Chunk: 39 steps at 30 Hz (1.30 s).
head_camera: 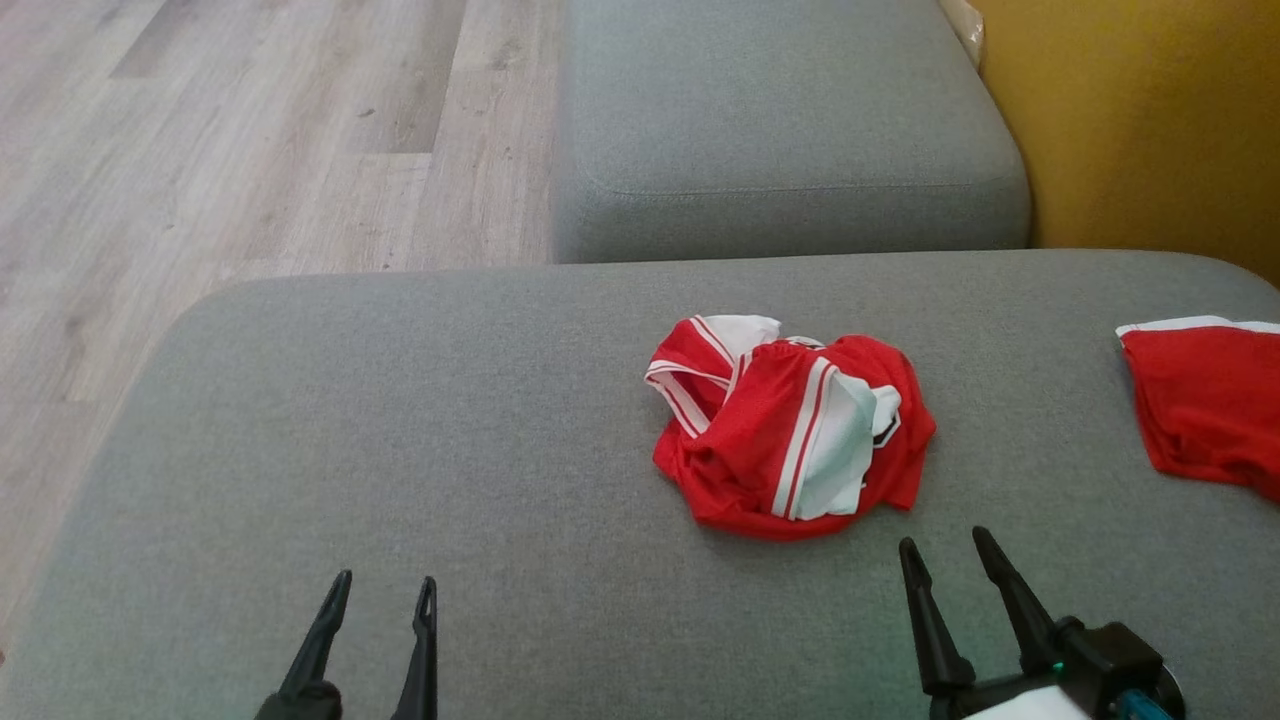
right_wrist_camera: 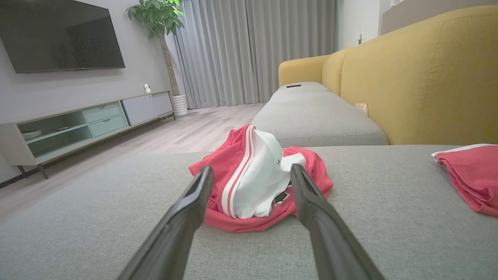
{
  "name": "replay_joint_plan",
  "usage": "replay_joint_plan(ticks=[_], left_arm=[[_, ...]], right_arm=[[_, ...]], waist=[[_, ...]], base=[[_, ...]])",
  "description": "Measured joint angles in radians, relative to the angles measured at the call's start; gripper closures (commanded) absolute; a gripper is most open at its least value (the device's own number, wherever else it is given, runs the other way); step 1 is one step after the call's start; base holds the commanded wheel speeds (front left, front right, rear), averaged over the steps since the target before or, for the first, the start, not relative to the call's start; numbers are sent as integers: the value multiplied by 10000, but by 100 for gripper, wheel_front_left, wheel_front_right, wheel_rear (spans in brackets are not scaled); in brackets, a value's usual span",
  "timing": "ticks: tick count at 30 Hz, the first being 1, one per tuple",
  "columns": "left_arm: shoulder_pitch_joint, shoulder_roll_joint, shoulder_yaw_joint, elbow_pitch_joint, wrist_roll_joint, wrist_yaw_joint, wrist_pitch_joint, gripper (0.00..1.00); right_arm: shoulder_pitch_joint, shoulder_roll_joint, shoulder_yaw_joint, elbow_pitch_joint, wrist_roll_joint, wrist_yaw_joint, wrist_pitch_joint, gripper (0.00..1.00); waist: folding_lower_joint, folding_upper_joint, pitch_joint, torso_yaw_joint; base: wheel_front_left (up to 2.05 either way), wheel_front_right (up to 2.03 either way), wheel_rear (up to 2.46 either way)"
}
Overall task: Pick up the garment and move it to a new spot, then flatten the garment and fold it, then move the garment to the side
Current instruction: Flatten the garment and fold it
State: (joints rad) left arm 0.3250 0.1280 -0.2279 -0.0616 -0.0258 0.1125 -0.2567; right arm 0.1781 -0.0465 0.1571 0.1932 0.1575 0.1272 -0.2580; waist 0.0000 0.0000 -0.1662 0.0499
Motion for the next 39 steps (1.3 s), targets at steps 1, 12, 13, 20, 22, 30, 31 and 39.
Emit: replay_joint_plan(ticks=[1, 12, 13, 20, 22, 30, 31, 39], left_arm=[[0, 0, -2, 4, 12, -56, 0, 0], [-19, -2, -73, 19, 71, -73, 0, 0], [-23, -2, -88, 19, 71, -73, 0, 0], [-34, -2, -184, 19, 73, -169, 0, 0], [-85, 0, -272, 19, 153, -198, 0, 0], [-1741, -113, -1223, 433, 368, -796, 0, 0], [-2135, -171, -1404, 546, 428, -905, 0, 0], [-5696, -648, -3131, 2757, 598, -1916, 0, 0]], right_arm=[[0, 0, 0, 0, 0, 0, 0, 0], [0, 2, 15, 2, 0, 0, 0, 0], [0, 2, 15, 0, 0, 0, 0, 0], [-6, 2, 58, -21, -2, 0, 0, 0], [-17, 2, 86, -38, -4, 0, 0, 0], [-75, 2, 194, -134, -119, 0, 0, 0], [-110, 2, 226, -132, -150, 0, 0, 0], [-907, -48, 571, -238, -268, 0, 0, 0]], waist=[[0, 0, 0, -4], [0, 0, 71, -18], [0, 0, 83, -19], [0, 0, 228, -105], [0, 0, 312, -148], [1, 0, 811, -328], [1, 0, 905, -361], [1, 0, 1916, -701]], base=[[0, 0, 0], [0, 0, 0], [0, 0, 0], [0, 0, 0], [0, 0, 0], [0, 0, 0], [0, 0, 0], [0, 0, 0]])
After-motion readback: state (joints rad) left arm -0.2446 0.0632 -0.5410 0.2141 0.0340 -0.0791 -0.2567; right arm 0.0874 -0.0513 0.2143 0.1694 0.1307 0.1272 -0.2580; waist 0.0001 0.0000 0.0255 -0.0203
